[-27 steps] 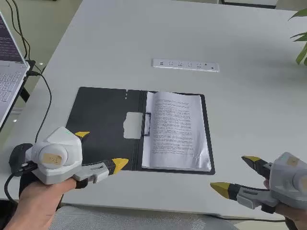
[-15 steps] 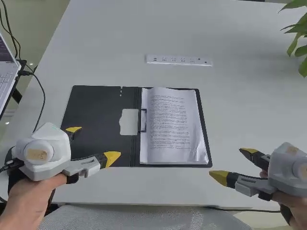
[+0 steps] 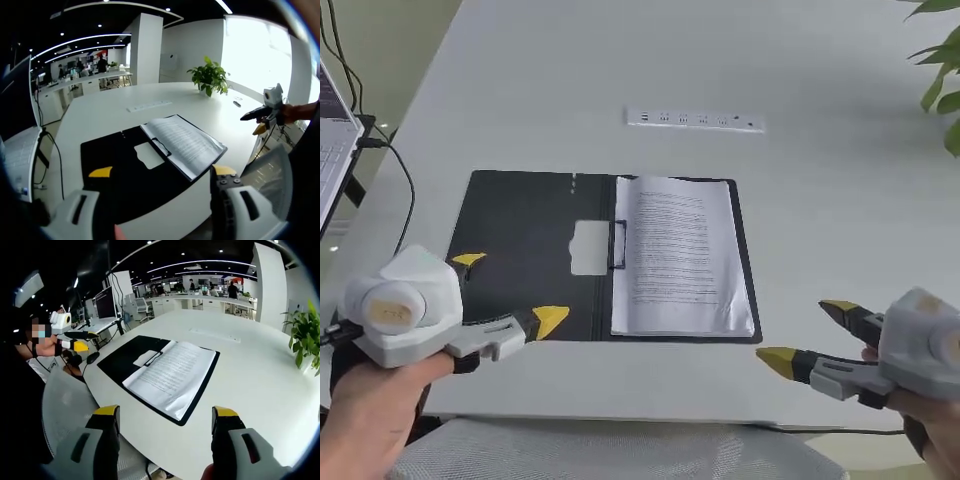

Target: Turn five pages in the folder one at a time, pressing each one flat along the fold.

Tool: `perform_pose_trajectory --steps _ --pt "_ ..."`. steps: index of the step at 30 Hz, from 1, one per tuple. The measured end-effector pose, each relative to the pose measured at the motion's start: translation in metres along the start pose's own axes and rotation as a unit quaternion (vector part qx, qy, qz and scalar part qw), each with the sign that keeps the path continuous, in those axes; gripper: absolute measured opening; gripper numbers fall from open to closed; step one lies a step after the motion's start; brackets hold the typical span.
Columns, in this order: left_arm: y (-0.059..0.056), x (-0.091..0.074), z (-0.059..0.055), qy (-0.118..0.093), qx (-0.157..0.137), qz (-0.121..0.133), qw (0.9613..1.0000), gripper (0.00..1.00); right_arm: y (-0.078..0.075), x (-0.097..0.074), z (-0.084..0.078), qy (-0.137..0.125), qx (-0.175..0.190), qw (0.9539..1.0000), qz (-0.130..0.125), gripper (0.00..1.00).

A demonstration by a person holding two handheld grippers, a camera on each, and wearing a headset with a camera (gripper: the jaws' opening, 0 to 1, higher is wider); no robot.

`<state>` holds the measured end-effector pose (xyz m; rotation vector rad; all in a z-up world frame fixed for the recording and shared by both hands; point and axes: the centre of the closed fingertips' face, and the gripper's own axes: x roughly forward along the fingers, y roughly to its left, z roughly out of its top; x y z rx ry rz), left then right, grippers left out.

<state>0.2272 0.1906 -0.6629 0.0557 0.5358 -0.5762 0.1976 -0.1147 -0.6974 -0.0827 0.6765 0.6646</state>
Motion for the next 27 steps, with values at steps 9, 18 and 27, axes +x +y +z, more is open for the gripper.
perform_pose_trajectory --steps 9,18,27 --pt "-0.004 0.001 0.002 -0.004 -0.001 -0.012 0.9999 0.78 -0.002 -0.001 0.002 -0.004 0.002 1.0000 0.000 0.74" --pt "-0.011 -0.001 0.003 -0.009 -0.009 -0.027 0.9996 0.80 0.000 -0.002 0.001 -0.005 0.005 1.0000 0.002 0.74" --pt "-0.013 -0.004 -0.001 -0.003 -0.006 -0.030 0.9995 0.79 -0.003 -0.003 0.000 -0.007 0.008 0.9999 0.000 0.74"
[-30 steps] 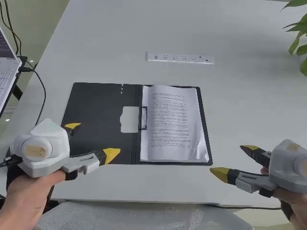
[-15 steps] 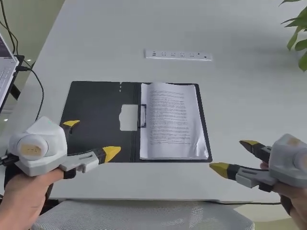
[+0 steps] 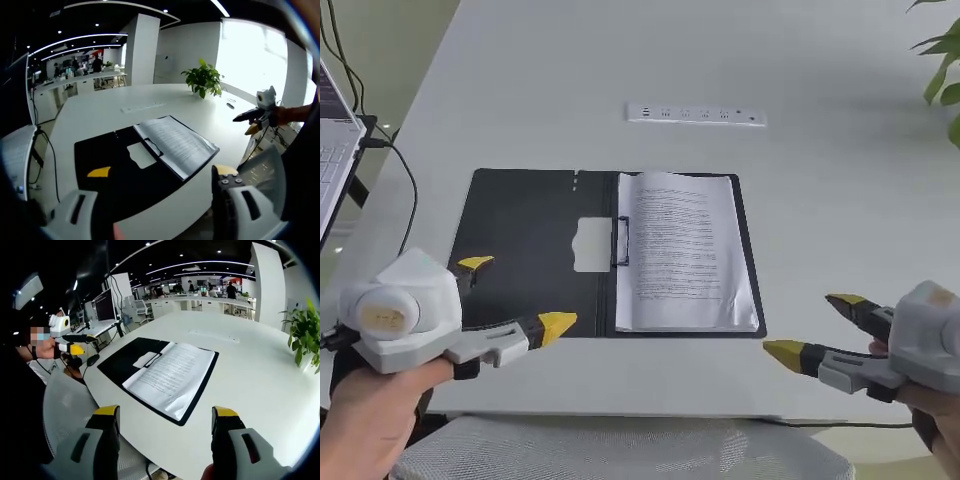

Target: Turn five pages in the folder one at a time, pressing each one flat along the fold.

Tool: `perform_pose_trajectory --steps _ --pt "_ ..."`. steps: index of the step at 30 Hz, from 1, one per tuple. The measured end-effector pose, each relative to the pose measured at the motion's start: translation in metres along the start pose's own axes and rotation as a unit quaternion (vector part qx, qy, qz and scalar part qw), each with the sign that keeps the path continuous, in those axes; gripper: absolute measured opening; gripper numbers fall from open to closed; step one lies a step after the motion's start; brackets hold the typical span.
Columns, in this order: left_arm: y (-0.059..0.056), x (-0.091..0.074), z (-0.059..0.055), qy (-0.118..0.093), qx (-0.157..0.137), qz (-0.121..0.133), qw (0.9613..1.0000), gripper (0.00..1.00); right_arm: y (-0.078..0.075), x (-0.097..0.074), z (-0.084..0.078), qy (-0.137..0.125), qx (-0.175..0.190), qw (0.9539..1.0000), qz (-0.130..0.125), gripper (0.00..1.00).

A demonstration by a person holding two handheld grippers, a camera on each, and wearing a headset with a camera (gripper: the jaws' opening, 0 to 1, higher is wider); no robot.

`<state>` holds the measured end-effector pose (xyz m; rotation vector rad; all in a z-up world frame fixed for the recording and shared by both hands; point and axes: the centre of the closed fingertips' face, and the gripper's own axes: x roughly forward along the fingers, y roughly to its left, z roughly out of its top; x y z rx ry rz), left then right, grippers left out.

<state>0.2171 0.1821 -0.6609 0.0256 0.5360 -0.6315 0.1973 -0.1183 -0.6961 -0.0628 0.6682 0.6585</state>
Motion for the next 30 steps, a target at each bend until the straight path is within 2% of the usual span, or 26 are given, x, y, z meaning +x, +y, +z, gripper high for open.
perform_pose_trajectory --steps 6,12,20,30 --pt "-0.007 0.008 0.004 0.001 0.007 -0.014 0.9999 0.79 0.000 0.001 -0.001 0.000 0.002 1.0000 0.000 0.74" --pt "-0.019 0.021 0.003 0.017 0.024 -0.038 0.9988 0.79 0.000 0.001 -0.002 0.003 0.005 1.0000 0.002 0.74" --pt "-0.034 0.040 0.012 0.021 0.032 -0.065 0.9972 0.77 -0.003 -0.004 0.000 -0.006 0.017 0.9998 -0.004 0.74" --pt "-0.062 0.074 0.022 0.028 0.047 -0.108 0.9926 0.75 -0.008 -0.004 -0.003 -0.009 0.024 0.9996 -0.011 0.74"
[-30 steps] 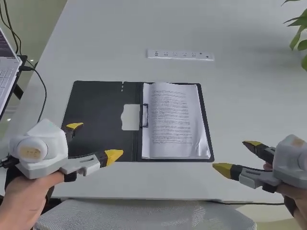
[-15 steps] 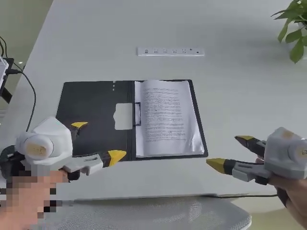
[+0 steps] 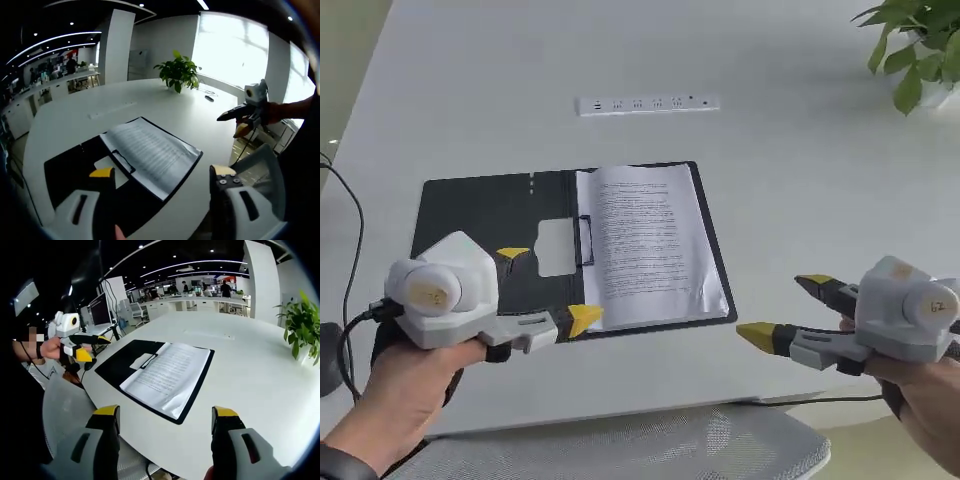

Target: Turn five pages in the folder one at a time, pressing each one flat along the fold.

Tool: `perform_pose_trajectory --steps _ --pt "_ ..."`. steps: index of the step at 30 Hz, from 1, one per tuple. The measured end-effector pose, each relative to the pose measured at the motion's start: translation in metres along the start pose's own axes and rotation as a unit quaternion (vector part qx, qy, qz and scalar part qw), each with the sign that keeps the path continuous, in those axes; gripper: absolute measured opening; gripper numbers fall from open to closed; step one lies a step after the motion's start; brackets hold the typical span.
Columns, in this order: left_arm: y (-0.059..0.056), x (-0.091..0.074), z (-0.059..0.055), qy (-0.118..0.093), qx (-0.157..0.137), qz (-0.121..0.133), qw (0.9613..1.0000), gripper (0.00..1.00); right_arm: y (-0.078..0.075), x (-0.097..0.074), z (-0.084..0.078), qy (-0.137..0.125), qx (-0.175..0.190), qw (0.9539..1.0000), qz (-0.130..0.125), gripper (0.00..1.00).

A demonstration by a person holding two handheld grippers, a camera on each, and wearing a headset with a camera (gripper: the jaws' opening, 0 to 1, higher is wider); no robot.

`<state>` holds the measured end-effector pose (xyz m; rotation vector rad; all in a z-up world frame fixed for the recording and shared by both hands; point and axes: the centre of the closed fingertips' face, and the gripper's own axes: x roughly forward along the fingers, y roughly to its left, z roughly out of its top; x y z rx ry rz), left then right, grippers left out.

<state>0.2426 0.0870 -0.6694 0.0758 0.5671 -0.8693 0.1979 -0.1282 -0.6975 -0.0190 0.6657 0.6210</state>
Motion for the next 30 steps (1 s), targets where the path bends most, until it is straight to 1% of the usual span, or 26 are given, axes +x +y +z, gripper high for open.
perform_pose_trajectory --steps 3,5,8,11,12,14,15,16,19,23,27,30 --pt "-0.005 0.014 0.005 0.002 0.006 -0.013 0.9999 0.74 -0.002 0.000 -0.001 -0.003 0.005 1.0000 -0.002 0.73" --pt "-0.007 0.021 0.007 0.002 0.005 -0.018 0.9998 0.73 -0.003 -0.001 -0.001 -0.003 0.006 1.0000 -0.004 0.73" --pt "-0.013 0.036 0.012 0.001 0.007 -0.031 0.9995 0.72 -0.006 -0.001 -0.003 -0.005 0.011 0.9999 -0.008 0.73" --pt "-0.022 0.054 0.017 0.003 0.014 -0.043 0.9990 0.72 -0.009 -0.002 -0.004 -0.007 0.017 0.9998 -0.011 0.73" --pt "-0.023 0.056 0.018 0.003 0.015 -0.044 0.9989 0.71 -0.010 -0.003 -0.005 -0.007 0.019 0.9997 -0.012 0.72" --pt "-0.031 0.070 0.020 0.004 0.015 -0.056 0.9983 0.71 -0.011 -0.003 -0.005 -0.009 0.023 0.9996 -0.013 0.72" --pt "-0.032 0.073 0.020 0.005 0.016 -0.058 0.9982 0.71 -0.011 -0.004 -0.005 -0.009 0.023 0.9996 -0.014 0.72" --pt "-0.035 0.080 0.020 0.008 0.019 -0.061 0.9979 0.70 -0.012 -0.004 -0.006 -0.009 0.024 0.9996 -0.014 0.72" --pt "-0.045 0.098 0.019 0.015 0.023 -0.072 0.9970 0.70 -0.011 -0.005 -0.006 -0.009 0.028 0.9994 -0.016 0.72" --pt "-0.054 0.117 0.013 0.026 0.028 -0.084 0.9957 0.69 -0.010 -0.006 -0.007 -0.009 0.032 0.9993 -0.018 0.71" --pt "-0.065 0.133 0.006 0.035 0.029 -0.097 0.9943 0.68 -0.008 -0.006 -0.008 -0.007 0.033 0.9993 -0.018 0.71" --pt "-0.069 0.142 -0.002 0.042 0.027 -0.098 0.9939 0.67 -0.009 -0.005 -0.010 -0.006 0.036 0.9992 -0.018 0.71"
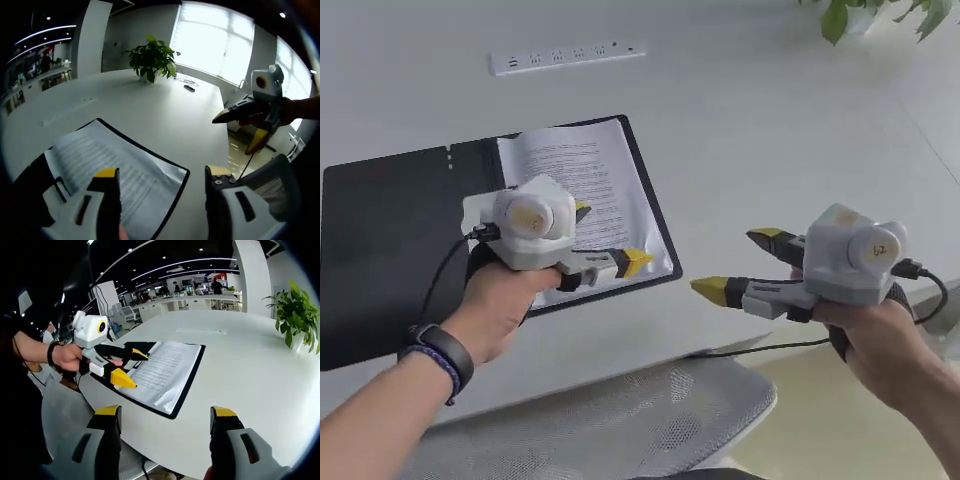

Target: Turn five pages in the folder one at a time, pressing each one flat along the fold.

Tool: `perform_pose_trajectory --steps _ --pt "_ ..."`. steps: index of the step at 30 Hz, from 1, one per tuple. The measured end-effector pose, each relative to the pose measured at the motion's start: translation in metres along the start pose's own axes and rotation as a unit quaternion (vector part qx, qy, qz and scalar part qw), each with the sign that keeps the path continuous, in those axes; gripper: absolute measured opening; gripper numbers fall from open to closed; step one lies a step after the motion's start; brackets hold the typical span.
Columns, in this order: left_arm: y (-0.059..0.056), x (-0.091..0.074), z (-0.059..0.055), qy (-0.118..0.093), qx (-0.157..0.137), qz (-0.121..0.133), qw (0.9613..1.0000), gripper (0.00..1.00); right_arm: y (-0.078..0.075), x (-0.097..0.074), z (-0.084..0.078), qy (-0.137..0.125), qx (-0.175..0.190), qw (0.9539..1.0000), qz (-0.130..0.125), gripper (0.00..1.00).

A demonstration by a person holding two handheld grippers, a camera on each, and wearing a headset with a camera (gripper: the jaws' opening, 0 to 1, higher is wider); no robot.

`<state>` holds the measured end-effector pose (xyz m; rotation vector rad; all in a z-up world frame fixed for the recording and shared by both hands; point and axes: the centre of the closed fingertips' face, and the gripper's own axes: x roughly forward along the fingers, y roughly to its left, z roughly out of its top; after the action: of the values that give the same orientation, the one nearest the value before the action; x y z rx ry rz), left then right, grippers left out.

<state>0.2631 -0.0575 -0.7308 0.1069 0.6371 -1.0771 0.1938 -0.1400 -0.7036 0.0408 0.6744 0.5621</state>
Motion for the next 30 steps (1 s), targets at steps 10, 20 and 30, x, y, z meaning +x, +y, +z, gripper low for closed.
perform_pose_trajectory --steps 10,20,30 --pt "0.001 0.027 -0.019 0.023 0.007 0.007 0.9997 0.63 -0.002 0.002 -0.002 0.003 0.005 1.0000 0.002 0.70" --pt "0.003 0.047 -0.038 0.034 0.023 0.029 0.9987 0.51 -0.006 0.000 -0.008 0.007 0.015 0.9999 0.000 0.70" --pt "-0.004 0.058 -0.046 0.015 0.044 0.062 0.9970 0.34 -0.009 -0.002 -0.014 0.013 0.020 0.9997 -0.001 0.69"
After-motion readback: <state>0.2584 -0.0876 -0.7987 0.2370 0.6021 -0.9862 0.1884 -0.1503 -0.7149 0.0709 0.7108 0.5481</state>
